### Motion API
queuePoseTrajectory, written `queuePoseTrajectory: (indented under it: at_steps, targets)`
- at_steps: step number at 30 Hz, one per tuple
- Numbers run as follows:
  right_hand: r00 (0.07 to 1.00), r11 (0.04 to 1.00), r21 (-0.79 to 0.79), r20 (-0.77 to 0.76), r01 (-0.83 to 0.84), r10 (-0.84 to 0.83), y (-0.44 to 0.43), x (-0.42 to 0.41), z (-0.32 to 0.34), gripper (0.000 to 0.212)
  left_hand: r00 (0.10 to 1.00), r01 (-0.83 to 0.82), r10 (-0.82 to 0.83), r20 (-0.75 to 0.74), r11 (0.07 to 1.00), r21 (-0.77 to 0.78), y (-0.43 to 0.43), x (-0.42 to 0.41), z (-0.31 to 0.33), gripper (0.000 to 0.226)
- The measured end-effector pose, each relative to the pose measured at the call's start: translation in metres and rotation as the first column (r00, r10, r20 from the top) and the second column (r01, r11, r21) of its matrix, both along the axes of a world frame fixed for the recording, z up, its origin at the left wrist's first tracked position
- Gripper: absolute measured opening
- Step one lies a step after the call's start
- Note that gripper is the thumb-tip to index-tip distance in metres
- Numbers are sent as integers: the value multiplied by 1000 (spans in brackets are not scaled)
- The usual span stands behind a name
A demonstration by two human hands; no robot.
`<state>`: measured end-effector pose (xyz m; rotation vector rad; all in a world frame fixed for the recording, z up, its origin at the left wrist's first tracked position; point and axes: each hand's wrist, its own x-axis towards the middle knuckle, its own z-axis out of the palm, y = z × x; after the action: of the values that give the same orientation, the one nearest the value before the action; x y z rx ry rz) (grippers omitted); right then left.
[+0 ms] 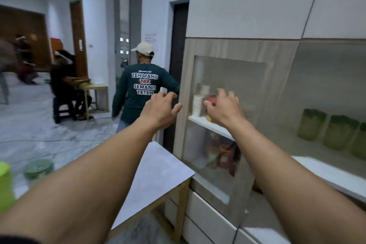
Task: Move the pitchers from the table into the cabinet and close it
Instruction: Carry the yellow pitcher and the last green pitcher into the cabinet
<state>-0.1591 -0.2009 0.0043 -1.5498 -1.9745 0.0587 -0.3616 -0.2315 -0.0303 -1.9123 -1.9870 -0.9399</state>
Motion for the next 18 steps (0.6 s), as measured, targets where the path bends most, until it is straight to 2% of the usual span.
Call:
queuePoseTrajectory:
  at_steps: [8,18]
  targets:
    - [966,966,-12,-5,-260,260,-28,-162,-31,66,970,-232,234,60,972,-48,-71,-144,-35,52]
    - [854,848,-100,-34,-520,520,-72,-352,-95,62,856,-473,490,165,871,-130,-173,-299,-97,50]
